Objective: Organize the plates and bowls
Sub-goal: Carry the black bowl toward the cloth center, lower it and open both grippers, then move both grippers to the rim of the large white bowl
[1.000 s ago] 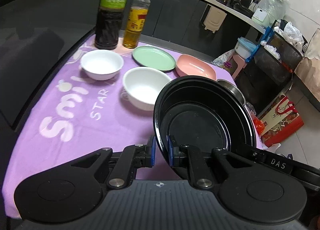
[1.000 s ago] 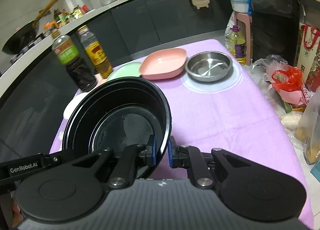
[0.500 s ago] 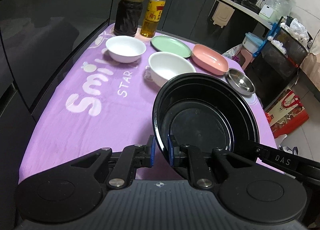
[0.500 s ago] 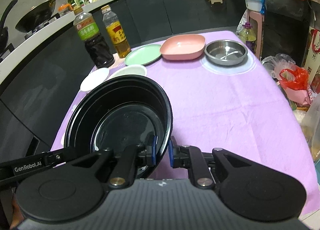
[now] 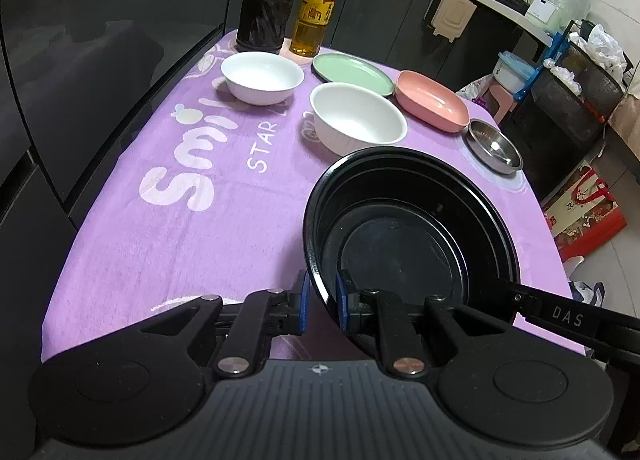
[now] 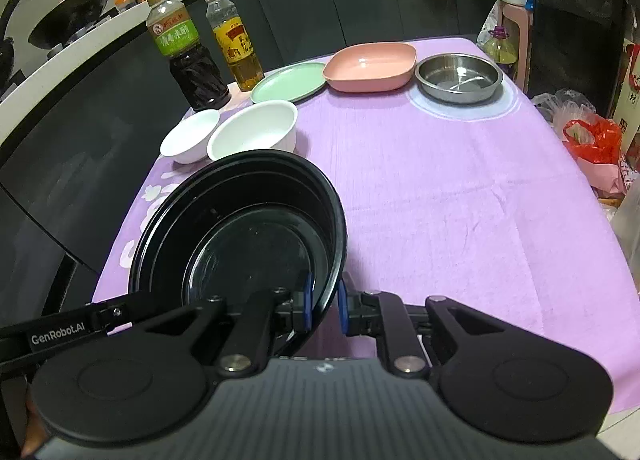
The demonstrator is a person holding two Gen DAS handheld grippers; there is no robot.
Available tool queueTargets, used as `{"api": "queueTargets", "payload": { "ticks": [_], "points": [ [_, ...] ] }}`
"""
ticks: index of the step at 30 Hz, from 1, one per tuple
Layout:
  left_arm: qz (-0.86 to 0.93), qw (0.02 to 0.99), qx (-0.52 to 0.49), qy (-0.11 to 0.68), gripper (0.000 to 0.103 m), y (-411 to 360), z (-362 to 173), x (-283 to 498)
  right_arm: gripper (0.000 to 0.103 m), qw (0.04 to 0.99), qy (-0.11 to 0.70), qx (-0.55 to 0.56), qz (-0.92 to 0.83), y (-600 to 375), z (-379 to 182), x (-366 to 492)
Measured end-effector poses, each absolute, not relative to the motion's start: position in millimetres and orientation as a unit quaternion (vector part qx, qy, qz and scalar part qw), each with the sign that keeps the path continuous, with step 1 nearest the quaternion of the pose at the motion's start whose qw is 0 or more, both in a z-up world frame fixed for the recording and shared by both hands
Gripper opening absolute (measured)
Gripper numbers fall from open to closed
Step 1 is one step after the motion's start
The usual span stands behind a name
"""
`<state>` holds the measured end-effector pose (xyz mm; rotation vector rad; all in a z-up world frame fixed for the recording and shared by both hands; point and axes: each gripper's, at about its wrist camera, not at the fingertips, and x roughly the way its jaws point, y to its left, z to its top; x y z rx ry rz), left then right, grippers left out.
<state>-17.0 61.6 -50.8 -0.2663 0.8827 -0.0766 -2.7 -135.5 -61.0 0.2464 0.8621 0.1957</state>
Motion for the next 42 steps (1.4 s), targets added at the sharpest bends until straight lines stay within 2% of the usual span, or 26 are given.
{"api": "queueTargets", "payload": {
  "ticks": [13, 20, 26, 34, 42],
  "points": [
    [-0.038, 0.885, -0.138, 0.443, 0.013, 65, -62, -10, 0.016, 0.887, 0.433, 0.128, 0.096, -136, -72, 6],
    [-0.035, 0.883, -0.145, 0.446, 0.023, 69, -65, -7, 0.016, 0.884, 0.438, 0.134, 0.095, -138, -76, 8],
    [-0.025, 0.884, -0.152, 0.440, 0.025, 74, -64, -7, 0.016, 0.880, 0.446, 0.138, 0.092, -141, -80, 10],
    [-0.027, 0.886, -0.154, 0.436, 0.026, 74, -63, -7, 0.031, 0.882, 0.439, 0.147, 0.092, -148, -79, 11],
    [-0.020, 0.892, -0.153, 0.424, 0.026, 77, -57, -2, 0.033, 0.883, 0.433, 0.154, 0.092, -156, -75, 13]
  ]
}}
